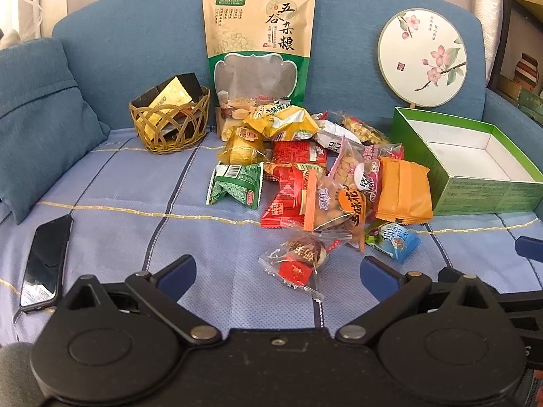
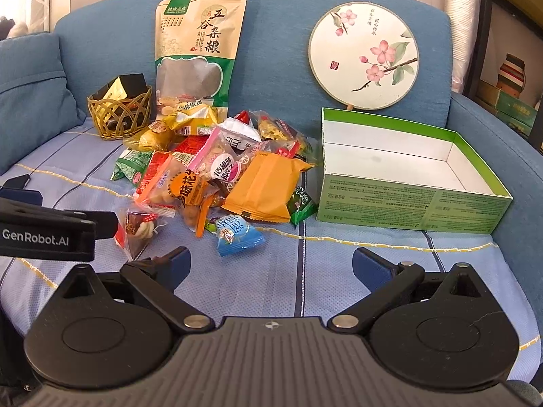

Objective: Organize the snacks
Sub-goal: 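Move both tools toward the snack heap, then grasp the clear chocolate packet with the left tool while the right tool grasps the blue candy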

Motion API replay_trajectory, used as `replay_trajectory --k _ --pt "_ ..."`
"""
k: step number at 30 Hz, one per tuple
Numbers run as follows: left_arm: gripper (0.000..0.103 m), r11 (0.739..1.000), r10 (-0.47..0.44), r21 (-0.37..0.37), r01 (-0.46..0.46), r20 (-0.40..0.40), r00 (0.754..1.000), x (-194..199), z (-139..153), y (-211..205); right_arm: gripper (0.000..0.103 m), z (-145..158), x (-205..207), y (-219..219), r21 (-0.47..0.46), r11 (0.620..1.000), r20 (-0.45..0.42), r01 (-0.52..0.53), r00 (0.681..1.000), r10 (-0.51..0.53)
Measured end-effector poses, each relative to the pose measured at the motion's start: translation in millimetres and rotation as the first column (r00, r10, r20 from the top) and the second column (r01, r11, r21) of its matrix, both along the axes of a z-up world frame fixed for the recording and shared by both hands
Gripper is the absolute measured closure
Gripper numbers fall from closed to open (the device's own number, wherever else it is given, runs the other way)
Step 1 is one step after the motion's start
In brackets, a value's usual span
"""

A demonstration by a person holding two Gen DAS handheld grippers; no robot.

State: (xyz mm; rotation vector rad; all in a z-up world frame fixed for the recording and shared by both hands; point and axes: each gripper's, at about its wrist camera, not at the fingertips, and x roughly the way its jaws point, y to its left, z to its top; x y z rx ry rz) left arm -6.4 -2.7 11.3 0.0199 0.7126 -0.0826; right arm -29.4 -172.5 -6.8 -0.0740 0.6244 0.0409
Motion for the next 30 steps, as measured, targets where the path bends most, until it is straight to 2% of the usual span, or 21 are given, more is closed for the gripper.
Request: replay_trajectory --k 21,25,28,30 --pt "0.000 1.000 -0.014 -0.013 0.014 -0.018 1.000 13.3 -8.7 3.3 0.000 -10.6 15.0 -0.8 -0.003 1.000 -0.013 -0.003 1.000 0.003" --pt "0.000 0.993 -0.071 -0.094 0.069 -0.013 0.997 27.7 -6.5 21.1 0.000 -16.0 24.1 -5.0 -0.008 1.000 -0.010 -0.018 1.000 0.018" --pt "0.000 0.978 -0.082 -0.199 0.065 -0.079 0.994 42.4 -5.1 42.3 0.000 -17.3 34.0 -11.5 0.048 0.996 0.041 -0.075 0.996 0.073" --pt "0.000 0.966 -0.096 -0.250 0.067 -0.104 0.990 45.7 -6.3 51.8 0.000 -20.6 47.7 -14.6 0.087 0.987 0.033 -0.138 0.990 0.135"
